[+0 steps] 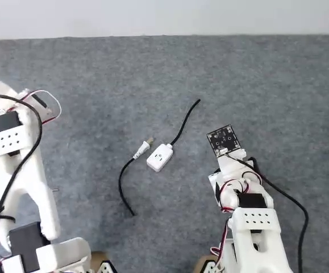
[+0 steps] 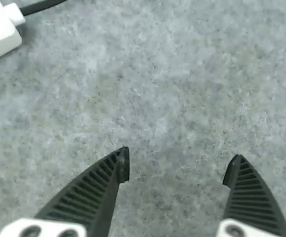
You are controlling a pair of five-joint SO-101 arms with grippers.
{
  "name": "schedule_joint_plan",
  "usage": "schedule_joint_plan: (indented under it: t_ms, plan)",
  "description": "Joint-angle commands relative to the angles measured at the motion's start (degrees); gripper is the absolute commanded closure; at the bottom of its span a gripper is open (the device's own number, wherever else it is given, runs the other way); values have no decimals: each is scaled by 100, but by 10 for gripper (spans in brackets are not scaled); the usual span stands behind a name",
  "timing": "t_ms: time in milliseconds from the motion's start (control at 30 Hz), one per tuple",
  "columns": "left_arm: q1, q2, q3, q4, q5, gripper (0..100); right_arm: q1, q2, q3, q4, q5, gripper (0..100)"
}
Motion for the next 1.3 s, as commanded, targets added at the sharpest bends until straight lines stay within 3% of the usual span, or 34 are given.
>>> schedule_joint_plan:
  t_ms: [0, 133, 333, 433, 633, 733, 933, 1267]
  plan:
    - [-105, -229, -224, 0, 290, 912, -171, -22, -26, -101, -18, 684]
    - [-114, -229, 40, -62, 580, 802, -180, -22, -26, -101, -18, 684]
    - [-70, -229, 418, -290, 510, 802, -180, -13, -26, -101, -18, 684]
    - [466, -255, 725, -352, -484, 802, -171, -13, -26, -101, -18, 684]
    - [2576, -281, 1437, -97, -3675, 802, -154, -22, -26, -101, -18, 684]
    - [2892, -281, 1543, 193, -4571, 802, -154, -22, -26, -101, -18, 684]
    - [2945, -229, 1982, 26, -5574, 801, -154, -31, -26, -101, -18, 684]
    - [3754, -229, 2914, -281, -6743, 801, -154, -31, -26, -101, -18, 684]
